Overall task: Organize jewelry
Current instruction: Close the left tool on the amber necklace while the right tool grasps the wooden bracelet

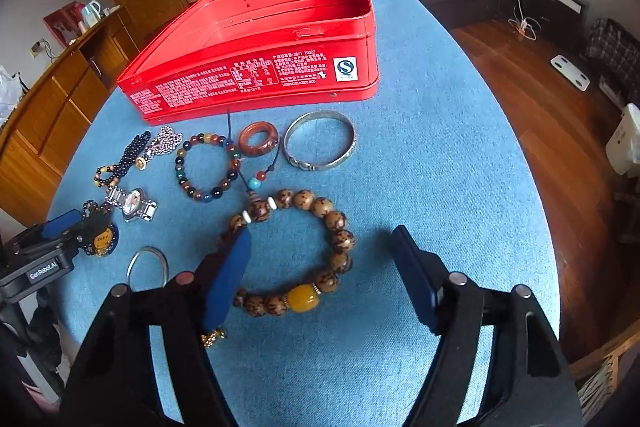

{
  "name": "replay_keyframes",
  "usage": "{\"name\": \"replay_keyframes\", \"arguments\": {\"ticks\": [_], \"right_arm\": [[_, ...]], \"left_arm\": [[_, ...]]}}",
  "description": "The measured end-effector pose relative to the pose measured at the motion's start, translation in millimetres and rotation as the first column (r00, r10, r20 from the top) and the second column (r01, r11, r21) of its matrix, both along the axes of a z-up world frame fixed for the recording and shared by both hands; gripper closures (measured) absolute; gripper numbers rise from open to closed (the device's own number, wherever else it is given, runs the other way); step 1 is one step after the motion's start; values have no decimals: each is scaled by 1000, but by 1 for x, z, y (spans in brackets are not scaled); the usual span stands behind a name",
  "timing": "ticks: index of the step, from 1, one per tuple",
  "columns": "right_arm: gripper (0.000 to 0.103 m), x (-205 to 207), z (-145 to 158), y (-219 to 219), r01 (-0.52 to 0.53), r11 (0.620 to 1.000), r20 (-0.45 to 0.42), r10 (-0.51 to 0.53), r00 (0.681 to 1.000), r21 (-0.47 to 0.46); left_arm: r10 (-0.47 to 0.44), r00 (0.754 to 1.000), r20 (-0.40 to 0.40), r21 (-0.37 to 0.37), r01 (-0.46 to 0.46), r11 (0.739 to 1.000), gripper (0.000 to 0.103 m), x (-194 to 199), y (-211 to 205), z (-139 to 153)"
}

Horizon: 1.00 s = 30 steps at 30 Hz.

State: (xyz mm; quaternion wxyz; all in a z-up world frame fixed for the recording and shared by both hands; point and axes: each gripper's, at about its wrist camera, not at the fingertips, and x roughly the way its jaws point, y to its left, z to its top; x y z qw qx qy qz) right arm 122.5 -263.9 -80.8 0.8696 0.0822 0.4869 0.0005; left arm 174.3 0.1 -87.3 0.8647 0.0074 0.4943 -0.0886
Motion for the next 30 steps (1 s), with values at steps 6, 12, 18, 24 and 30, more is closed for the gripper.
{"name": "replay_keyframes", "arguments": {"ticks": [6, 12, 18, 24, 30], "right_arm": [[47, 3, -1, -1, -10, 999, -2, 10, 1000, -36], [61, 6, -1, -7, -4, 999, -7, 4, 1000, -45], [66, 4, 0, -9, -2, 999, -7, 1, 1000, -32], [80, 1, 1, -11, -8, 1000, -14, 8, 1000, 3], [80, 1, 0, -11, -7, 1000, -17, 7, 1000, 10]], "left_arm": [[-32, 999, -24, -34, 31, 999, 40, 1, -5, -1], [-55, 997, -45, -66, 52, 996, 65, 2, -8, 2], [-65, 996, -62, -88, 59, 994, 75, 1, -8, 2], [-73, 995, -69, -110, 65, 992, 79, -2, -8, 3], [-69, 995, -76, -105, 61, 993, 74, 1, -10, 1]]}}
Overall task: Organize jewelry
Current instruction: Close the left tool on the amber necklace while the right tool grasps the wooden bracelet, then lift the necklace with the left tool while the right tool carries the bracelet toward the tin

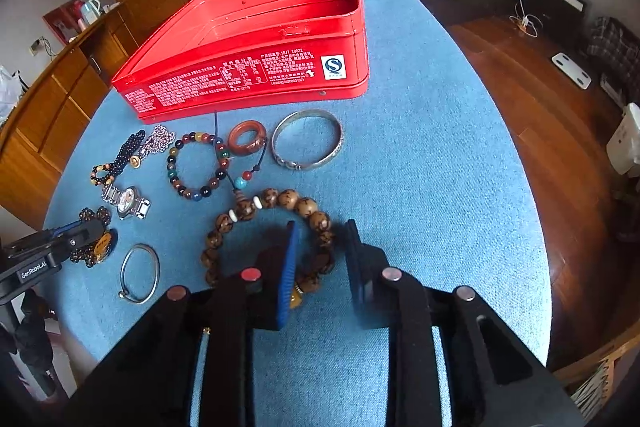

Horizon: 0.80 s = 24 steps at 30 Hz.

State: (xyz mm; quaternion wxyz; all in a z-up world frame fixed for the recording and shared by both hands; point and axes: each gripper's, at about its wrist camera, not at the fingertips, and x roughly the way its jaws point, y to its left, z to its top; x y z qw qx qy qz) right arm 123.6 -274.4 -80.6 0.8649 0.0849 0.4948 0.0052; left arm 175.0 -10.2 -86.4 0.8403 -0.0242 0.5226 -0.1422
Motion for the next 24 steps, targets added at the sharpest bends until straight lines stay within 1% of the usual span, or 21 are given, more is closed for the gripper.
{"name": "replay_keyframes", "arguments": {"ticks": [4, 9, 15, 20, 24], "right_arm": [[81, 0, 0, 1, -6, 1000, 6, 6, 1000, -6], [91, 0, 0, 0, 3, 1000, 6, -3, 1000, -12], [90, 1, 0, -1, -8, 1000, -3, 8, 1000, -8], [90, 4, 0, 2, -26, 999, -7, 25, 1000, -30], [91, 3, 1, 3, -35, 998, -6, 35, 999, -45]], "left_arm": [[1, 1000, 10, 9, -1, 1000, 74, 0, -1, -1], [4, 1000, 24, 10, -4, 1000, 79, -3, -3, -1], [2, 999, 35, 10, -3, 1000, 81, -4, -5, 0], [0, 999, 43, 21, -1, 1000, 81, -4, -7, -1], [10, 999, 45, 11, -10, 1000, 81, -6, -6, 0]]}}
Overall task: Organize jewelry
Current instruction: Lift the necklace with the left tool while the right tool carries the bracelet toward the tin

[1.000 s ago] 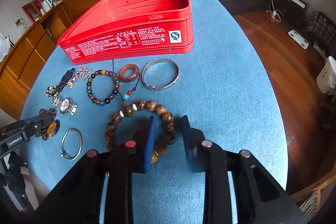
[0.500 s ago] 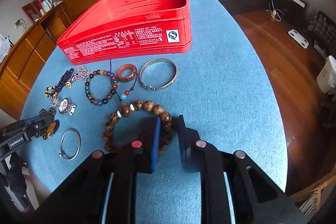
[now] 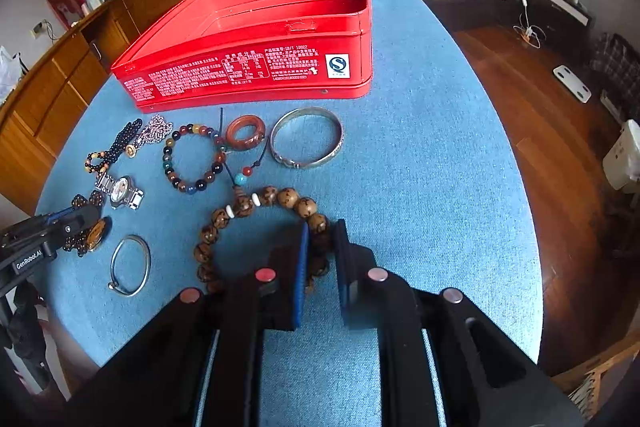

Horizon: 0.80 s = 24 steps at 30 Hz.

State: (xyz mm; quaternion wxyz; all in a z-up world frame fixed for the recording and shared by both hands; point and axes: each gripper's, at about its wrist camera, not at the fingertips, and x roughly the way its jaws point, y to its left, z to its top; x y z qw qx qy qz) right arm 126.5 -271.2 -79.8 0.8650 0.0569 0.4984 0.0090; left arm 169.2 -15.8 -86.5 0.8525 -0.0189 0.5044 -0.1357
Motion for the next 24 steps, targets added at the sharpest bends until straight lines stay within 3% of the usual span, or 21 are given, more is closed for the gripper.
{"name": "replay_keyframes", "arguments": {"ticks": [12, 24], "right_arm": [[93, -10, 23, 6, -50, 996, 48, 46, 998, 79], [93, -4, 60, 18, -107, 993, 111, 100, 989, 52]], "left_arm": [[-14, 998, 62, -63, 18, 998, 84, -8, -1, 28], [-40, 987, 153, -90, 54, 994, 85, 0, -17, 67]]}}
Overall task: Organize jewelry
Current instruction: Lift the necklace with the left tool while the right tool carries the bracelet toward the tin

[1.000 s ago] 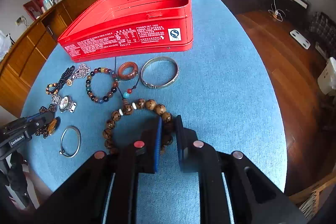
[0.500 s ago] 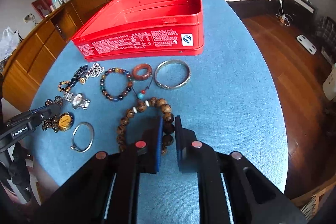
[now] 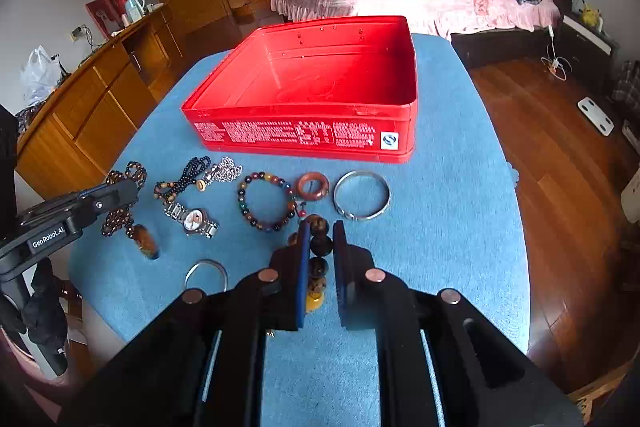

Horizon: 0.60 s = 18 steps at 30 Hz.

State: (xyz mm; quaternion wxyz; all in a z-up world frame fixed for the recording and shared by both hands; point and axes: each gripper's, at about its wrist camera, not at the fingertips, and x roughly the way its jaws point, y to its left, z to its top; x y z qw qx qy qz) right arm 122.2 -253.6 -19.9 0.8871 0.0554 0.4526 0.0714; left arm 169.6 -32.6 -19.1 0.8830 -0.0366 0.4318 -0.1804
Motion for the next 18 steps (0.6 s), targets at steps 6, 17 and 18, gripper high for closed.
{"name": "replay_keyframes", "arguments": {"ticks": [6, 17, 18], "right_arm": [[93, 7, 11, 2, -10, 1000, 18, 10, 1000, 3], [93, 27, 18, 6, -9, 999, 38, 8, 999, 34], [93, 31, 20, 6, -12, 999, 40, 11, 999, 35]], "left_arm": [[-11, 1000, 22, -8, 11, 1000, 85, 8, -10, 10], [-3, 1000, 18, -21, 3, 1000, 85, 31, -24, 16], [-2, 1000, 18, -23, 3, 1000, 85, 33, -24, 17]]}}
